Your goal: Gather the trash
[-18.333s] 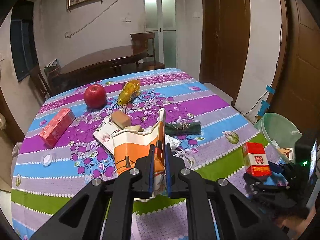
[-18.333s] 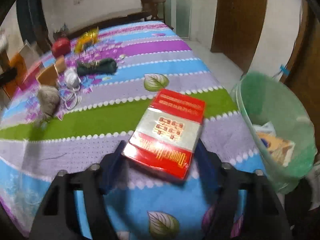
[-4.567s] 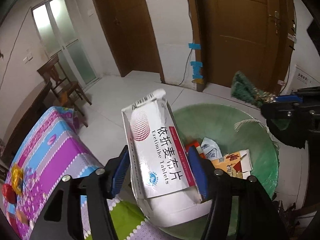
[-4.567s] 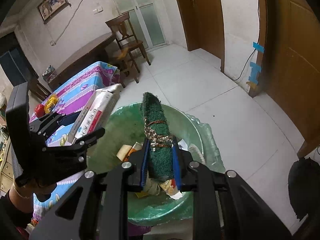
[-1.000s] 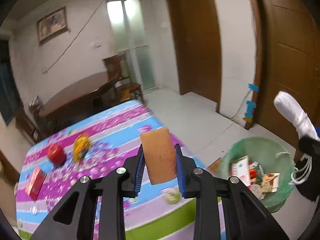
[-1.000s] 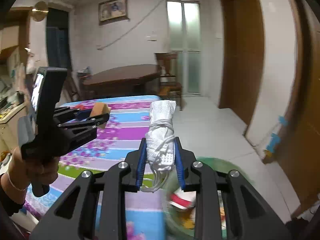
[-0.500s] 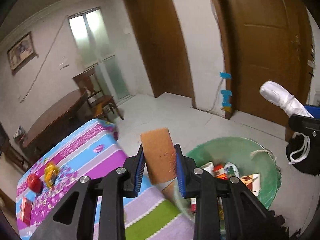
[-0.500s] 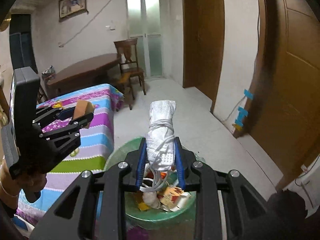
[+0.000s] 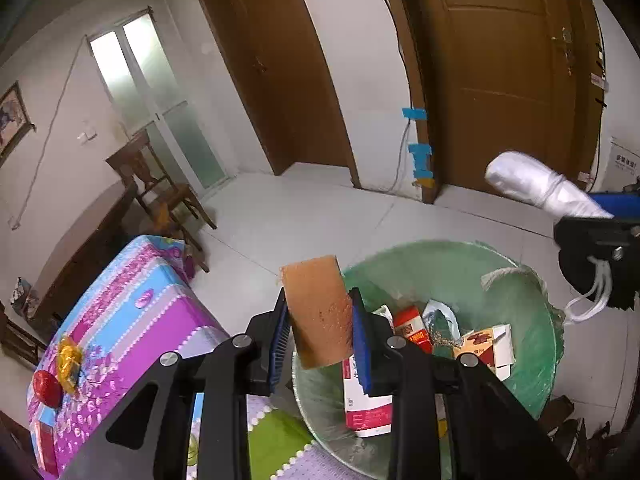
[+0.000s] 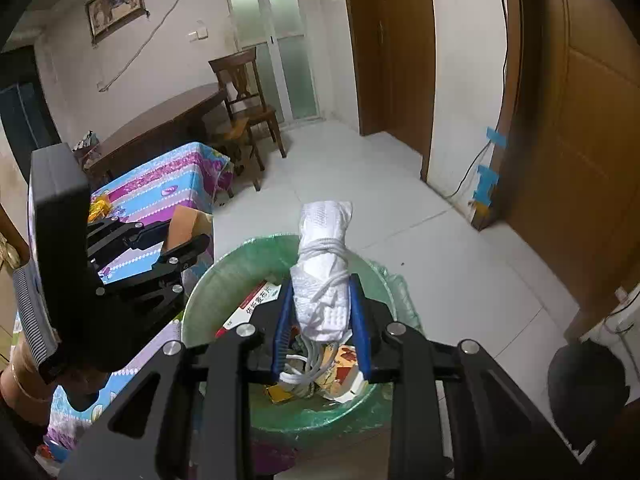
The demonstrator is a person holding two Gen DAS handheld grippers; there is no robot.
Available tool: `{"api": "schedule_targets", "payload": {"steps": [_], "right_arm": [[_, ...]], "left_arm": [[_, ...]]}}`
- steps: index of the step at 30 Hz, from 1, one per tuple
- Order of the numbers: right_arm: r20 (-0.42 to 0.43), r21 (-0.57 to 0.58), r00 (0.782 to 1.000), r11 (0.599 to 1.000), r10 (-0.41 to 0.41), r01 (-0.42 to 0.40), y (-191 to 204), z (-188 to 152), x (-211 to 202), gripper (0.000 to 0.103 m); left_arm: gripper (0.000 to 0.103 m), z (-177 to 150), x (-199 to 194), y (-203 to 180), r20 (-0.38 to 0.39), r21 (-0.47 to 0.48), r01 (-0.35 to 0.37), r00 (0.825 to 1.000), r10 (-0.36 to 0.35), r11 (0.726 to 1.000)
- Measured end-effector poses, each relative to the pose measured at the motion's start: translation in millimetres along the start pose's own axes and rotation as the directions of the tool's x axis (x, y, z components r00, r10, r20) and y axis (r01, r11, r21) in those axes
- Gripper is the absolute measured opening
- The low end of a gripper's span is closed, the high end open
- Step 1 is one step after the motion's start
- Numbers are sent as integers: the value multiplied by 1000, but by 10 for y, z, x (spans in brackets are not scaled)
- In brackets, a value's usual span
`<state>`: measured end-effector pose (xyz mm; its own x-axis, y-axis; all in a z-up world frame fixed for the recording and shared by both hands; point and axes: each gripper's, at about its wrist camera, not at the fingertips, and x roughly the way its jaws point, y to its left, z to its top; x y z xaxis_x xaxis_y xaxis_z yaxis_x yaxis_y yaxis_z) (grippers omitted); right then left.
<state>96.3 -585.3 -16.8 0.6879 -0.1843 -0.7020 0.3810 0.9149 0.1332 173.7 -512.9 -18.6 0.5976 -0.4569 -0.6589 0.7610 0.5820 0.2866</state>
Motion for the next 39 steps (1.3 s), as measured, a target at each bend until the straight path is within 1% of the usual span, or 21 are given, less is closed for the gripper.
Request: {"api": "schedule_targets", "payload": {"steps": [1,2,3,4,5,8,11,18,19,20,21,23,24,27,28,29,31,33,34,37,39], "right_arm": [[-9,8,1000,1000,4,-4,-4,-7,64,27],[-18,11,1000,1000,8,-8,-16,-15,113,35],[-32,17,999,1000,10,-9,-27,-25,174,52],[-36,30,999,999,-15,16,-57,-44,228,59],[-29,40,999,999,-29,30,-84,-60,247,61],[-24,61,1000,998,-17,18,-124,-85,229,61],[-13,48,1000,998,-28,29,-118,-103,171,61],[27,54,999,998,-42,41,-112,-171,21,61],[59,57,996,997,-62,58,-92,-206,-60,62],[90,58,993,996,-79,74,-72,-242,-144,71],[142,62,984,993,-110,102,-35,-310,-293,86],[240,74,957,986,-162,148,27,-437,-528,98],[302,84,934,981,-192,175,65,-524,-678,98],[421,148,855,953,-302,264,178,-803,-1049,98],[445,166,840,951,-310,263,194,-878,-1130,98],[463,175,833,953,-303,249,207,-964,-1215,98],[499,189,812,953,-303,239,252,-1110,-1384,98],[509,222,790,939,-341,263,294,-1228,-1510,98],[508,240,783,932,-360,273,315,-1291,-1569,98],[527,255,771,932,-357,257,375,-1456,-1704,98],[534,257,762,929,-367,268,422,-1554,-1764,98]], "left_arm": [[31,-14,61,-9,-9,4,14,1000,-14,1000],[34,-28,127,-13,-19,3,13,1000,-13,1000],[43,-57,170,-12,-26,0,6,1000,-6,1000],[48,-83,223,-4,-37,-1,3,999,-3,1000],[51,-108,241,15,-40,-2,5,999,-5,1000],[51,-179,306,63,-52,-13,11,999,-11,1000],[51,-219,315,108,-49,-25,15,999,-17,1000],[52,-299,151,175,-23,-52,48,999,-49,998],[56,-307,101,169,-13,-57,54,998,-55,997],[72,-328,19,176,8,-66,63,998,-63,996],[84,-361,-103,183,48,-75,68,997,-64,995],[91,-445,-338,220,141,-88,75,988,-62,993],[98,-501,-481,240,187,-91,81,980,-63,993],[98,-650,-811,282,266,-102,119,960,-88,988],[98,-699,-905,285,283,-101,134,954,-100,986],[98,-776,-1027,294,305,-99,156,945,-119,983],[98,-893,-1202,273,319,-84,187,935,-152,979],[98,-1026,-1355,230,314,-51,227,928,-200,973],[98,-1100,-1428,217,321,-49,228,926,-201,973],[98,-1308,-1644,143,353,-39,233,913,-205,972],[98,-1424,-1758,89,360,-22,246,906,-221,969]]}}
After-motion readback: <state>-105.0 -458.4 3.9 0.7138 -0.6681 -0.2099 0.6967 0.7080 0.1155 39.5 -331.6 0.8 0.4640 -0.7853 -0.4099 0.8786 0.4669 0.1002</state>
